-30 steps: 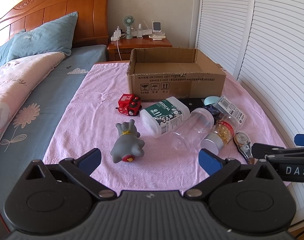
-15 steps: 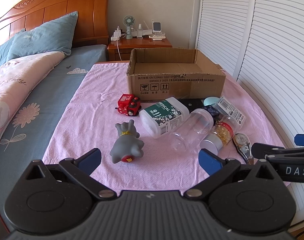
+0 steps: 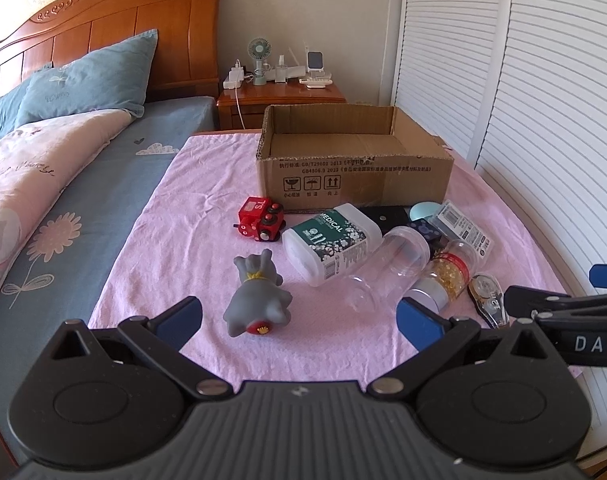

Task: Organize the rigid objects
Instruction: 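Move left tool to grey elephant toy while right tool approaches white correction tape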

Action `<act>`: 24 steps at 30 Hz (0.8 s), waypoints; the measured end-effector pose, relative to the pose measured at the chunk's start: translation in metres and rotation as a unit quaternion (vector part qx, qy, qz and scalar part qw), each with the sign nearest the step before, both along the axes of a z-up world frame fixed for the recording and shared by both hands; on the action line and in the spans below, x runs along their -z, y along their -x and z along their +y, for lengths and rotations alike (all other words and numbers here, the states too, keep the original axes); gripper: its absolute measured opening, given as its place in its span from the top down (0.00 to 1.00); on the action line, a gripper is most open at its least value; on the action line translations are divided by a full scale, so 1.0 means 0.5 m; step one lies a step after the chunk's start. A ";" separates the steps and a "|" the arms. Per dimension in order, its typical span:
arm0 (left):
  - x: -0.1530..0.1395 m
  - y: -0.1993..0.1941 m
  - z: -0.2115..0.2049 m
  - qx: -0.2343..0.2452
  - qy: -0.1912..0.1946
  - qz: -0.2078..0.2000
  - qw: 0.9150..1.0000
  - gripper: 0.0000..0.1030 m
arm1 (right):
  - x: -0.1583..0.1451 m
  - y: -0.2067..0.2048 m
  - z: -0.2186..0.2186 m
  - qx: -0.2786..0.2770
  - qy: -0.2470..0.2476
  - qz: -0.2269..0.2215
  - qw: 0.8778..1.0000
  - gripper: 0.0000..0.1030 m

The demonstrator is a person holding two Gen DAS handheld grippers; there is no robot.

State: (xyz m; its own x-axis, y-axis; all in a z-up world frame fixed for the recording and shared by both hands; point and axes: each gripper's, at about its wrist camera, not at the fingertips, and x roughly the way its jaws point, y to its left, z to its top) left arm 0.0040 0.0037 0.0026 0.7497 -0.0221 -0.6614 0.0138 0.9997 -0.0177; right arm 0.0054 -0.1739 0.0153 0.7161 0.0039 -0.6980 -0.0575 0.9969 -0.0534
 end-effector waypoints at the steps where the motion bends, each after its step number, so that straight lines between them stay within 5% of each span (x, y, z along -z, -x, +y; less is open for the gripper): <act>1: -0.002 -0.002 0.004 0.005 0.002 -0.001 1.000 0.01 | -0.003 -0.002 0.001 -0.004 0.000 -0.002 1.000 0.00; 11: -0.007 -0.022 0.042 0.018 -0.007 -0.003 1.000 0.01 | -0.011 -0.023 -0.014 -0.009 0.009 -0.016 1.000 0.00; 24: 0.087 -0.060 0.083 0.035 -0.031 0.038 0.998 0.01 | 0.047 -0.045 -0.037 -0.036 0.017 -0.001 0.999 0.00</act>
